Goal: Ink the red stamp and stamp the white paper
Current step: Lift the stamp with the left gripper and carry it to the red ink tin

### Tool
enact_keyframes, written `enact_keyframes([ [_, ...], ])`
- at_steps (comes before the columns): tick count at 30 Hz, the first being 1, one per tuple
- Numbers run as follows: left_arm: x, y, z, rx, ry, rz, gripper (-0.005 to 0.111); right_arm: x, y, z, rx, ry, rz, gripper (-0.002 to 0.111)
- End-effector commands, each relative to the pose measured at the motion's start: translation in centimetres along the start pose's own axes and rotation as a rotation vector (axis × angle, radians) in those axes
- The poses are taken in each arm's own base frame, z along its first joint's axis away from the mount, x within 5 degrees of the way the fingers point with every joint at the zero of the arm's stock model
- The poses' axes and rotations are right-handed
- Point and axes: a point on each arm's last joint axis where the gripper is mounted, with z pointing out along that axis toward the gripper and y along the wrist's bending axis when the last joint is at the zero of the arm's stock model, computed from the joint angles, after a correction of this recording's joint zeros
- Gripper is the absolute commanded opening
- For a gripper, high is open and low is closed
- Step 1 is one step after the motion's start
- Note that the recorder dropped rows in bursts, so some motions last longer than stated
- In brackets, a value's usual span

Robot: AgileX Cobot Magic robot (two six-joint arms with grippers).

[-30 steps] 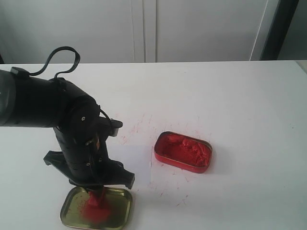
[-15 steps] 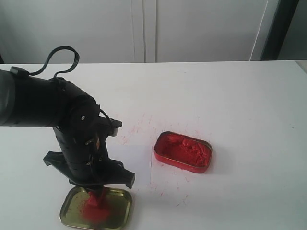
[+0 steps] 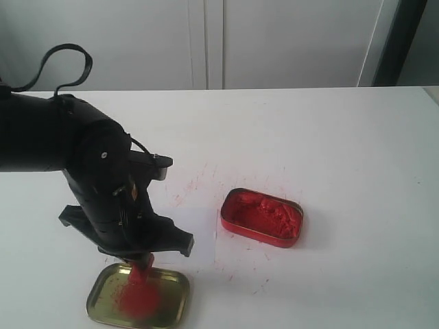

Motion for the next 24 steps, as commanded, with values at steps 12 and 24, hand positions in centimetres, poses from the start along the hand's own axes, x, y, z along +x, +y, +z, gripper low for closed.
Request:
enact_keyframes([
  [12, 0.1, -0.1, -3.4, 0.005, 0.013, 0.205, 0.0, 0.0, 0.0, 0.0, 0.001, -0.015, 0.002, 0.0],
  [24, -2.2, -1.2, -7.9, 0.027, -0.019, 0.367, 0.0, 0.0, 0.0, 0.0, 0.001, -0.015, 0.002, 0.0],
])
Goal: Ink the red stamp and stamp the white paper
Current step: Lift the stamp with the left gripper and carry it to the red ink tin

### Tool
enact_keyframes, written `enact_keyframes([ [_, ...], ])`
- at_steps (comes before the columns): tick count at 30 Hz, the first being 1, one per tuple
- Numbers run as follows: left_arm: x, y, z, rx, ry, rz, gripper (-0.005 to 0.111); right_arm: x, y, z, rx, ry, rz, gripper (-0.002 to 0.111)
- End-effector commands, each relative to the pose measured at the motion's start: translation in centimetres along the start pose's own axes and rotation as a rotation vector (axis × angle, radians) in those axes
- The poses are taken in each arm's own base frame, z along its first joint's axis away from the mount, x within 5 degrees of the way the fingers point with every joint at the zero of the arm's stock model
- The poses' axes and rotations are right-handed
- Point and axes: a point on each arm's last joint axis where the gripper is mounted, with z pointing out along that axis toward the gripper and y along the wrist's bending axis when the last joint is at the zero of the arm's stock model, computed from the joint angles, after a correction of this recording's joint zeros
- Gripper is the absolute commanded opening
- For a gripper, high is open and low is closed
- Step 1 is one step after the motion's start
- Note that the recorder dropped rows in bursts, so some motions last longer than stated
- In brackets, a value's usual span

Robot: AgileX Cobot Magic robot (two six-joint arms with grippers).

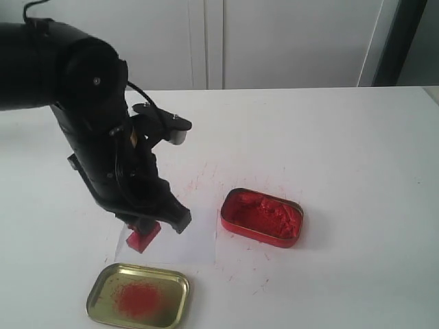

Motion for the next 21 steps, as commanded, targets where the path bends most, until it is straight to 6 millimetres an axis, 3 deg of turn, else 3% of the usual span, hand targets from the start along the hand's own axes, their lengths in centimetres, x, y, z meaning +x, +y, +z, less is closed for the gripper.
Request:
enact_keyframes([
  [1, -0.9, -0.4, -2.2, 0.015, -0.004, 0.069, 0.0, 0.0, 0.0, 0.0, 0.001, -0.015, 0.002, 0.0],
  [6, -3.8, -0.8, -3.0, 0.03, 0.011, 0.144, 0.0, 0.0, 0.0, 0.0, 0.001, -0.015, 0.002, 0.0],
  [14, -7.8, -1.9, -1.1, 0.104, 0.014, 0.185, 0.0, 0.0, 0.0, 0.0, 0.001, -0.015, 0.002, 0.0],
  [21, -9.8, -2.3, 0.3, 0.12, 0.022, 0.183, 0.0, 0.0, 0.0, 0.0, 0.001, -0.015, 0.002, 0.0],
])
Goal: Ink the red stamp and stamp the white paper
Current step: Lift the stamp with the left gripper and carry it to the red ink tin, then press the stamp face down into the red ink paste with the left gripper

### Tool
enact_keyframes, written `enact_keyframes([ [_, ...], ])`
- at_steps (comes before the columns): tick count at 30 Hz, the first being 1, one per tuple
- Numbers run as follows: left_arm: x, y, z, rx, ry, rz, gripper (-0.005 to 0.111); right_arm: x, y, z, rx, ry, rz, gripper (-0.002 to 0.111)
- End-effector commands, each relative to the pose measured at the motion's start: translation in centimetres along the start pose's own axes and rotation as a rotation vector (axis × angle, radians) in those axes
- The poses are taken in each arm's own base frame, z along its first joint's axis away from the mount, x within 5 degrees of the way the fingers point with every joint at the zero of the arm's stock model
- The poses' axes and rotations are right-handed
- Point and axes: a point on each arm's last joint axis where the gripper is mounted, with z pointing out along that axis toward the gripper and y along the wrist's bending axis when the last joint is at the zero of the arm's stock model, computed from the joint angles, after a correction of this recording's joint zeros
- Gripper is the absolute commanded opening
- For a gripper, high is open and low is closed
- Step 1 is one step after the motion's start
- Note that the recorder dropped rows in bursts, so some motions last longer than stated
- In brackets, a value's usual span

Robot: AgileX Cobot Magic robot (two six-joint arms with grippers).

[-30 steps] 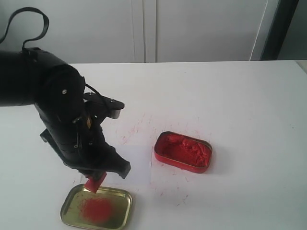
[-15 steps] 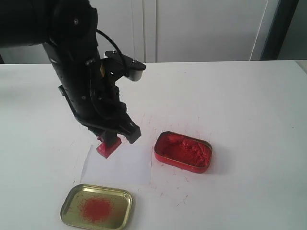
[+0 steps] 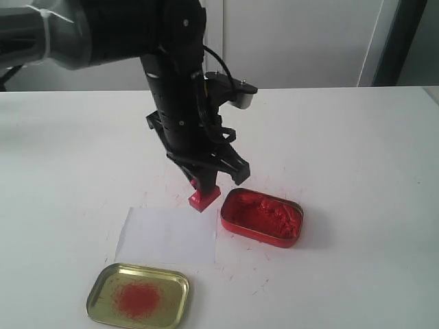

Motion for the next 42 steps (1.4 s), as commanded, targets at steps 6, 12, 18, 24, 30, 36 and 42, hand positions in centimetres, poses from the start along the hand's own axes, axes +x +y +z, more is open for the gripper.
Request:
enact_keyframes([
  [6, -2.2, -0.2, 1.2, 0.027, 0.009, 0.009, 0.0, 0.0, 0.0, 0.0, 0.001, -0.015, 0.002, 0.0],
  [12, -3.4, -0.1, 2.3, 0.034, 0.005, 0.011, 0.0, 0.0, 0.0, 0.0, 0.001, -0.015, 0.002, 0.0],
  [18, -4.4, 0.0, 3.7, 0.048, 0.015, 0.008, 0.0, 0.0, 0.0, 0.0, 0.001, -0.015, 0.002, 0.0],
  [24, -5.6, -0.4, 4.3, 0.047, -0.009, 0.023, 0.0, 0.0, 0.0, 0.0, 0.001, -0.015, 0.002, 0.0],
  [30, -6.7, -1.6, 5.6, 0.046, -0.015, 0.054, 0.0, 0.0, 0.0, 0.0, 0.001, -0.015, 0.002, 0.0],
  [36, -7.2, -2.1, 7.2, 0.035, -0.001, 0.073, 0.0, 0.0, 0.0, 0.0, 0.001, -0.015, 0.002, 0.0],
  [42, -7.3, -2.7, 8.5, -0.022, 0.017, 0.106, 0.0, 0.0, 0.0, 0.0, 0.001, -0.015, 0.002, 0.0],
])
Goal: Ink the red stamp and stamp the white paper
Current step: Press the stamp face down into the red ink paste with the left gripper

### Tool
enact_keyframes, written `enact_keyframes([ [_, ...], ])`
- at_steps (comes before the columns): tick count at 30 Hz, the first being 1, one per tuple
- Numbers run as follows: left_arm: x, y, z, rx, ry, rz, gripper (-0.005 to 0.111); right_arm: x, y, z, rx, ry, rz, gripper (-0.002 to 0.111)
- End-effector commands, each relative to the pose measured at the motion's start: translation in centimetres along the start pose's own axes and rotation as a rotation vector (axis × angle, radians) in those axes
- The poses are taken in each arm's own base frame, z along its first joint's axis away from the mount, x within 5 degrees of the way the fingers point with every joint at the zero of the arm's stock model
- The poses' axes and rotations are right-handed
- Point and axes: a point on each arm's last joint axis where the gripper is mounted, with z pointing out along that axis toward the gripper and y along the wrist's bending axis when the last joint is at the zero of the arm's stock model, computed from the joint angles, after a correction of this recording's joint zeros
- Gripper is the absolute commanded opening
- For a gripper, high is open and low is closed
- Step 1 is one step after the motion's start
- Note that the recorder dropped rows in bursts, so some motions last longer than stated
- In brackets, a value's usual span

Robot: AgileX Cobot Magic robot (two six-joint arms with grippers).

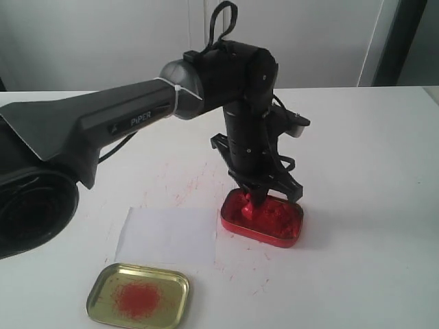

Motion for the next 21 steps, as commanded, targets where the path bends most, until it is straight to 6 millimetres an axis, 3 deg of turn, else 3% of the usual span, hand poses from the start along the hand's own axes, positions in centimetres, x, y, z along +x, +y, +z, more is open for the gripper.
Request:
enact_keyframes([
  [1, 0.0, -0.8, 0.6, -0.045, 0.025, 0.033, 0.0, 0.0, 0.0, 0.0, 0.001, -0.015, 0.002, 0.0],
  [21, -0.3, -0.7, 3.3, -0.055, 0.028, 0.039, 0.0, 0.0, 0.0, 0.0, 0.0, -0.015, 0.023, 0.0],
])
